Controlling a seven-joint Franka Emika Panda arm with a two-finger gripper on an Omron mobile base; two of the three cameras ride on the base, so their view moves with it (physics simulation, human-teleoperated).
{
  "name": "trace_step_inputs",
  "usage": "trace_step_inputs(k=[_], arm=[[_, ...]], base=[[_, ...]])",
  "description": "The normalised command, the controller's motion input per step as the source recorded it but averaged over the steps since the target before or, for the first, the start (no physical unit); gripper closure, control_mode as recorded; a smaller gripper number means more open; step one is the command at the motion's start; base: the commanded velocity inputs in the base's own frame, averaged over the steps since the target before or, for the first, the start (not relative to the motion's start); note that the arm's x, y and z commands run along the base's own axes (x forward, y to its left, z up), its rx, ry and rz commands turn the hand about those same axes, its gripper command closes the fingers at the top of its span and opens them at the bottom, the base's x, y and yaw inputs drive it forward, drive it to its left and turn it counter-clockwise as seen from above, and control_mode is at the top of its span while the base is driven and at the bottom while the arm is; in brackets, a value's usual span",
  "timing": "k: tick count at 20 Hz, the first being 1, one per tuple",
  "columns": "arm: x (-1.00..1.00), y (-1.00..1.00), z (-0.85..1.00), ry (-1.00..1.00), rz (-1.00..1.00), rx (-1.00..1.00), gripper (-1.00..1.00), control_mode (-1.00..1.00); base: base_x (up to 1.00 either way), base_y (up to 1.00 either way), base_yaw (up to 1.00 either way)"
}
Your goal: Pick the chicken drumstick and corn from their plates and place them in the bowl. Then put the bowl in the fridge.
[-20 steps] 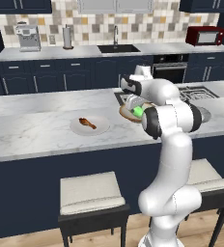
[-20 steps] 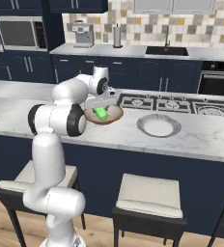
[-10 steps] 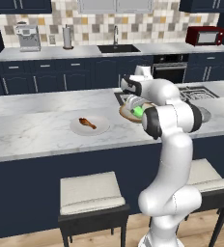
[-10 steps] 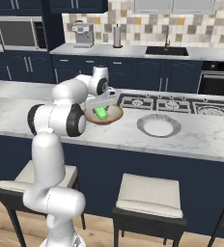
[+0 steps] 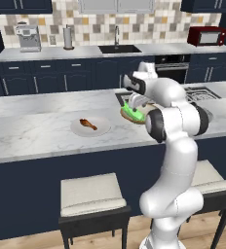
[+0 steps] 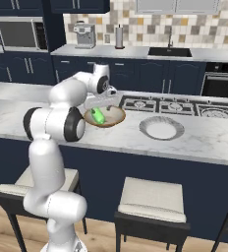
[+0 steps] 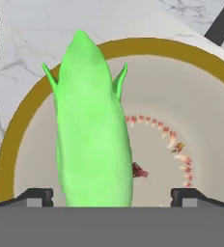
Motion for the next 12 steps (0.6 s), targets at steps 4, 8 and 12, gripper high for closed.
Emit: trace_step_inputs(k=[4,8,12], arm=[[-0.42,0.11,0.40,-0.03,0.00,0.08,-1.00,-1.00],[-0.53,0.28,0.31,-0.06,0.00,0.08,-1.00,-1.00],[-0.59,0.47,0.07,-0.13,-0.07,0.01,-1.00,-1.00]], base=[[0.00,0.00,0.00],[0.00,0.00,0.00],[0.00,0.00,0.00]])
